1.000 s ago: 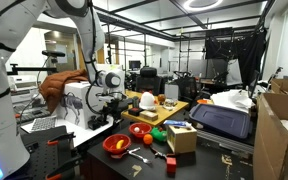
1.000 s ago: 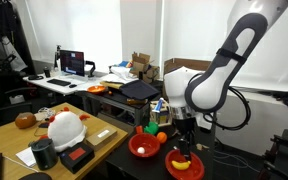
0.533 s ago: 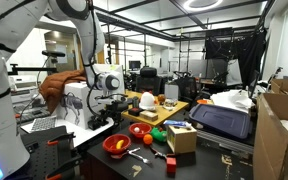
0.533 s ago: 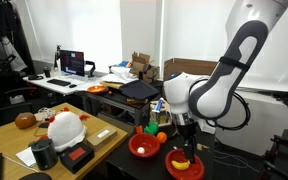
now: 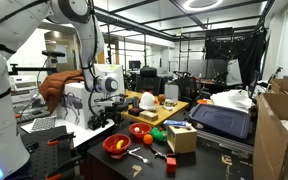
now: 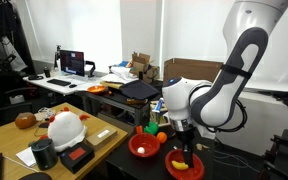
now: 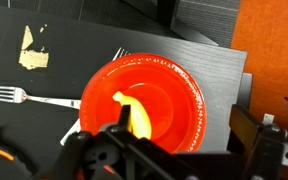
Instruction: Remove the toy banana from the orange plate, put it on the table, remove the white bowl from the orange plate and put it on the table
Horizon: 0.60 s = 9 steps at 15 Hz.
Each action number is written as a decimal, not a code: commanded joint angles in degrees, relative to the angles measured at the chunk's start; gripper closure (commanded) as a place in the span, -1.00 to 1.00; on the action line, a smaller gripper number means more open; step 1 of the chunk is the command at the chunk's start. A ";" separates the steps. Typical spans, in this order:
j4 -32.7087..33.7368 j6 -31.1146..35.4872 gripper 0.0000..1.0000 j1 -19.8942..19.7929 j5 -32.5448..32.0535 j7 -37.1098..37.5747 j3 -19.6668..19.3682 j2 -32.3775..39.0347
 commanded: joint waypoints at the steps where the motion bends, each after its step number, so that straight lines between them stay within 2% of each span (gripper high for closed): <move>1: 3.43 4.40 -1.00 0.18 -0.12 -0.42 -1.09 5.33; 9: 10.38 11.83 -1.00 -1.70 0.06 -3.67 -5.40 14.18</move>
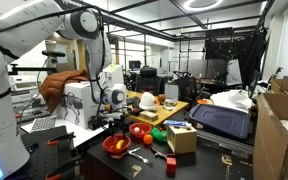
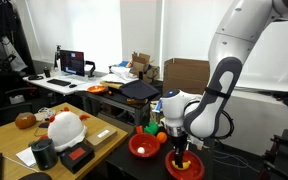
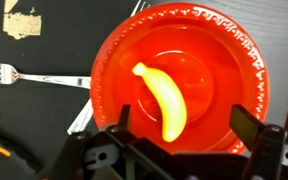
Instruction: Remove the toy banana from the orange plate, put it on the table, remove the white bowl from the orange plate and put it on the table
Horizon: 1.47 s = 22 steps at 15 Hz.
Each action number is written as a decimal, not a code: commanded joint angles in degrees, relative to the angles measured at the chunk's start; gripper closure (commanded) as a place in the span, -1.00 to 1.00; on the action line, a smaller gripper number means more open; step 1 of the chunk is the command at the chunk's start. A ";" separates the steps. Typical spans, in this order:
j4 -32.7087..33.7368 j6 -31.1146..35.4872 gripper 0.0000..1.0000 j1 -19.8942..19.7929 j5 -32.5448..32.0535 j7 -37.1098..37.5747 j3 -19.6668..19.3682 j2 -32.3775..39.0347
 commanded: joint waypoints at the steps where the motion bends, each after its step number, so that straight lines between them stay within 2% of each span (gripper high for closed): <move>1: 3.12 2.30 -1.00 -1.98 0.43 -2.74 -0.98 3.26; 4: 4.39 2.74 -1.00 -4.88 2.66 -4.26 1.02 5.06; 5: 4.57 2.55 -1.00 -6.64 4.08 -5.15 2.86 5.14; 10: 3.84 3.13 -1.00 -6.28 7.48 -3.30 4.51 3.75; 18: 3.08 4.10 -1.00 -4.58 8.01 -2.87 4.25 2.54; 22: 1.36 3.82 -1.00 -3.41 9.04 0.48 3.20 0.07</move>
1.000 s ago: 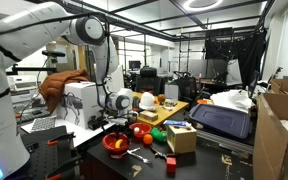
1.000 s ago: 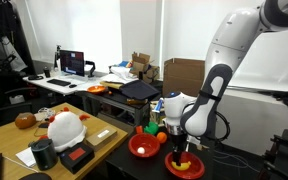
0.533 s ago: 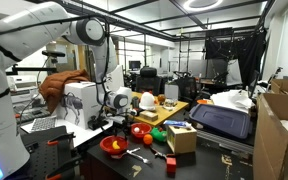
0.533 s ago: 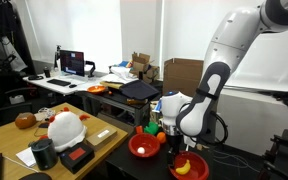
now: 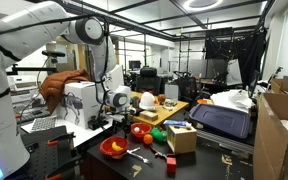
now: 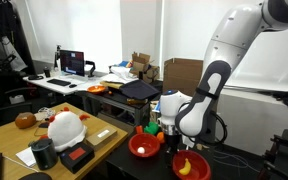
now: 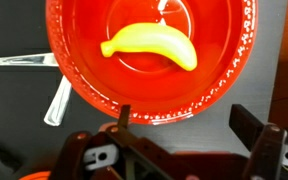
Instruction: Remove the toy banana from the orange plate, put it on the table, remove the white bowl from the orange plate and put it on the table
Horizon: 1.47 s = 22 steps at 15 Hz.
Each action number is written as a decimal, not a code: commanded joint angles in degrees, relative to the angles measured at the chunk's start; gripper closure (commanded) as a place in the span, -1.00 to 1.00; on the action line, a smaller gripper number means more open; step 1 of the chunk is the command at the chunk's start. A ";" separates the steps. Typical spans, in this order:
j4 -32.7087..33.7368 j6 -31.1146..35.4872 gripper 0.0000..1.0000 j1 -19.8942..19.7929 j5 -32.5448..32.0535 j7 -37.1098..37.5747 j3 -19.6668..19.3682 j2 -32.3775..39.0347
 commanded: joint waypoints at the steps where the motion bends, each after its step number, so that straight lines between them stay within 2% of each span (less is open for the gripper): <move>1: -3.95 0.29 -1.00 1.32 2.37 3.37 -1.14 -4.75; 9: -10.22 -5.80 -1.00 2.49 7.65 12.76 -3.50 -10.90; 13: -11.45 -9.43 -1.00 2.06 13.23 19.07 -3.02 -11.32; 15: -11.13 -10.09 -1.00 2.62 15.94 22.94 -3.25 -10.90; 17: -10.93 -9.40 -1.00 4.41 17.48 28.42 -4.96 -10.27; 22: -12.76 -7.91 -1.00 5.40 20.85 39.06 -7.97 -9.58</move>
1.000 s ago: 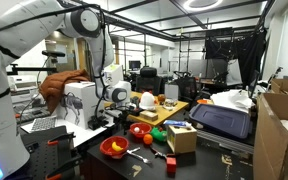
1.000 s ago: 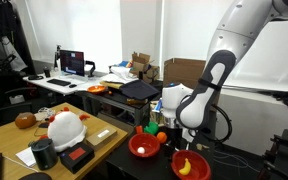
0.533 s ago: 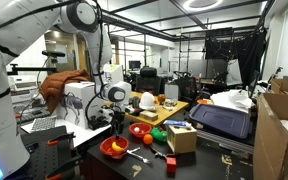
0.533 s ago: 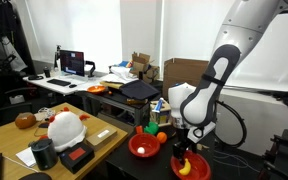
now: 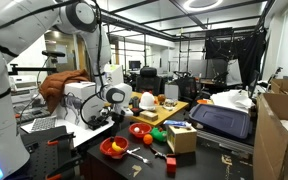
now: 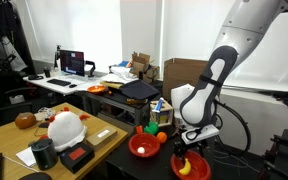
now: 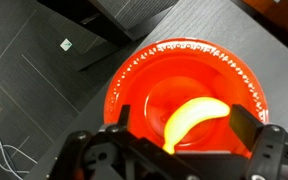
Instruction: Remove the toy banana from the orange plate, put it on the table, remove the white bowl from the orange plate and put it on the table
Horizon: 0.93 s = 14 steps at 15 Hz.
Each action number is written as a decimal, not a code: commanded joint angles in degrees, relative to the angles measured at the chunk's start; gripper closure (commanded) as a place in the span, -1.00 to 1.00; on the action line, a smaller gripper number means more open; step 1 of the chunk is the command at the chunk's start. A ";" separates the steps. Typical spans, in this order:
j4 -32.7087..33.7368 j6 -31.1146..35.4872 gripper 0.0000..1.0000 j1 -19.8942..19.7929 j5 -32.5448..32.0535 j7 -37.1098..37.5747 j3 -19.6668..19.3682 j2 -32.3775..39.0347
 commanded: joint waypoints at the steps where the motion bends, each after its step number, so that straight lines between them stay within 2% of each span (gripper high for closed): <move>1: -2.29 0.01 -1.00 1.17 2.90 8.01 -2.08 -0.71; 8: -1.73 -0.75 -1.00 -0.15 5.73 15.77 0.06 0.35; 14: 0.14 0.30 -1.00 2.92 3.63 21.61 -1.37 2.36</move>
